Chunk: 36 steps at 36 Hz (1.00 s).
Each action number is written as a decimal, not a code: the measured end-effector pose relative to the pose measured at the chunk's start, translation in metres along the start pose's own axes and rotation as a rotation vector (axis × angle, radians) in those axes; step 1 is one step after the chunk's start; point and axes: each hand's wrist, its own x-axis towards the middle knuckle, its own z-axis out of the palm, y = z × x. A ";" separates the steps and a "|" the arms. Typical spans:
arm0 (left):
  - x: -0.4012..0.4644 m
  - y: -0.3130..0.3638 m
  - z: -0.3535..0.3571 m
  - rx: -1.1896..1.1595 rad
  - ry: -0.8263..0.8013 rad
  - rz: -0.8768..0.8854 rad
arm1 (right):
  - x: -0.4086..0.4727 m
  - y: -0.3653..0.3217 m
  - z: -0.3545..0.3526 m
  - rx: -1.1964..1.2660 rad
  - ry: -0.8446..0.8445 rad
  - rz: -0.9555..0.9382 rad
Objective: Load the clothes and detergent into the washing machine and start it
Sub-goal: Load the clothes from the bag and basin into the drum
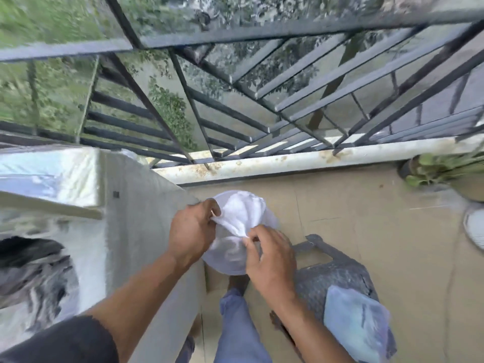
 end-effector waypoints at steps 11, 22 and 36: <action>-0.082 0.062 -0.081 -0.321 0.141 0.429 | 0.008 -0.011 -0.044 -0.331 -0.479 0.361; -0.127 0.078 -0.167 -0.601 0.001 0.554 | 0.037 -0.035 -0.053 -0.161 -0.376 0.252; -0.169 -0.028 -0.171 -0.626 0.002 0.342 | 0.003 -0.149 -0.142 0.357 0.051 0.124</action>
